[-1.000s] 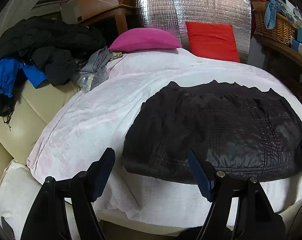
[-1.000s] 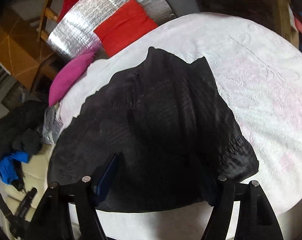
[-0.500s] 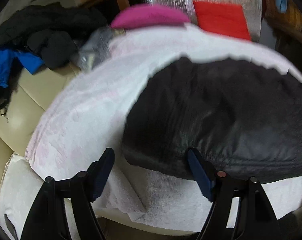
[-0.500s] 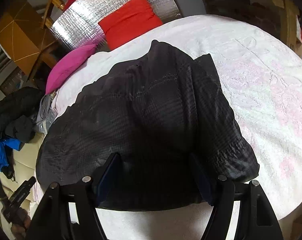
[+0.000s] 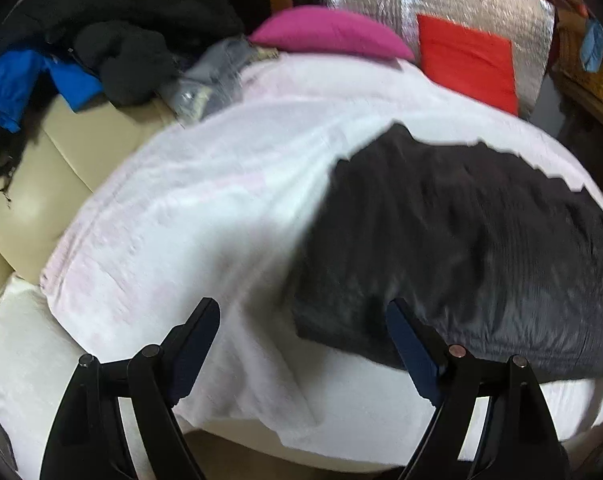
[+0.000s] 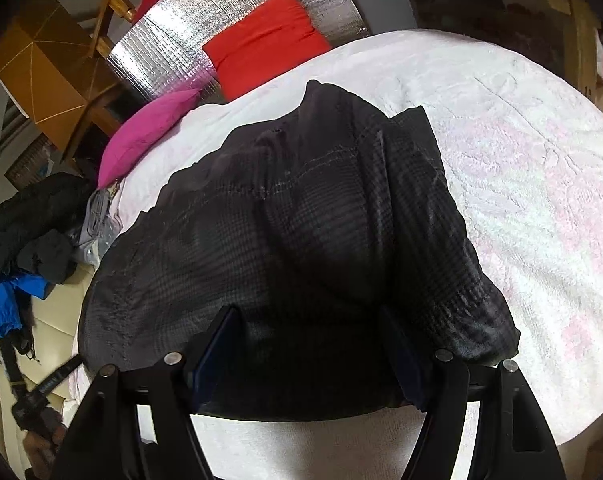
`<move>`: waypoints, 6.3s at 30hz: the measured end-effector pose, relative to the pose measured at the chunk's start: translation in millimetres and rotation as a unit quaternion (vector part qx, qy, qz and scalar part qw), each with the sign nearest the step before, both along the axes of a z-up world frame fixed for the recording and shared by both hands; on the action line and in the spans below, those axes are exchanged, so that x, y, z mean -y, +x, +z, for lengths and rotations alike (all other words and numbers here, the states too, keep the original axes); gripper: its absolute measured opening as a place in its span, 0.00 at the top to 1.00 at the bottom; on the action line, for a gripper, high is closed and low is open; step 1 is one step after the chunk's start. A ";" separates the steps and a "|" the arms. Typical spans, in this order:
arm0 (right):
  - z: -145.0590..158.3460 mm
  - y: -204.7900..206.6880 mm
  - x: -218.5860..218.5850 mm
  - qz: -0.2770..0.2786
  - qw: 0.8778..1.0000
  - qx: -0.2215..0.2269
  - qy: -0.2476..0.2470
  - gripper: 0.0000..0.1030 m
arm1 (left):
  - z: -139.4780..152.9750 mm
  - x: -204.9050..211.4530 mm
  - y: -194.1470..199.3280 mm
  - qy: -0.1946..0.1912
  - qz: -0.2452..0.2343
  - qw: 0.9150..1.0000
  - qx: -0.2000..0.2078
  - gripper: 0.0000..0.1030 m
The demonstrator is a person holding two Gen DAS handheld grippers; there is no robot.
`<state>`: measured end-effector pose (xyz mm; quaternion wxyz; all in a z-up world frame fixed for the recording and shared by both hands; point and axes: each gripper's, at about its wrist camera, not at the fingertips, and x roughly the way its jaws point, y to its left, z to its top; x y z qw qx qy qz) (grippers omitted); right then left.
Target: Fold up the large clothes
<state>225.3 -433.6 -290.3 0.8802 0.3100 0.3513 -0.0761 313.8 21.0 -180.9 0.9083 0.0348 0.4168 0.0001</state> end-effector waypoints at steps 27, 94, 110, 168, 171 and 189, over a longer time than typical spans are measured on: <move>-11.9 15.9 162.5 0.027 0.971 0.031 0.235 0.17 | -27.5 -2.6 152.0 -0.185 -0.137 0.955 -0.186 0.14; 50.9 92.3 15.5 0.039 0.998 -0.018 -0.050 0.38 | -26.1 95.2 134.5 0.003 -0.143 0.984 -0.105 0.34; 117.6 -1.2 -87.5 0.023 0.993 -0.020 -0.115 0.27 | 42.9 100.4 -44.9 0.031 -0.068 0.997 0.016 0.16; 203.1 -195.6 -208.2 -0.067 0.963 0.083 -0.246 0.22 | 146.9 75.5 -243.2 -0.017 -0.086 0.976 0.201 0.04; 203.9 -195.3 -208.7 -0.066 0.964 0.083 -0.245 0.22 | 147.9 73.7 -243.2 -0.019 -0.084 0.976 0.201 0.04; 206.2 -195.9 -210.5 -0.064 0.965 0.084 -0.241 0.22 | 153.9 68.7 -245.5 -0.019 -0.081 0.975 0.208 0.04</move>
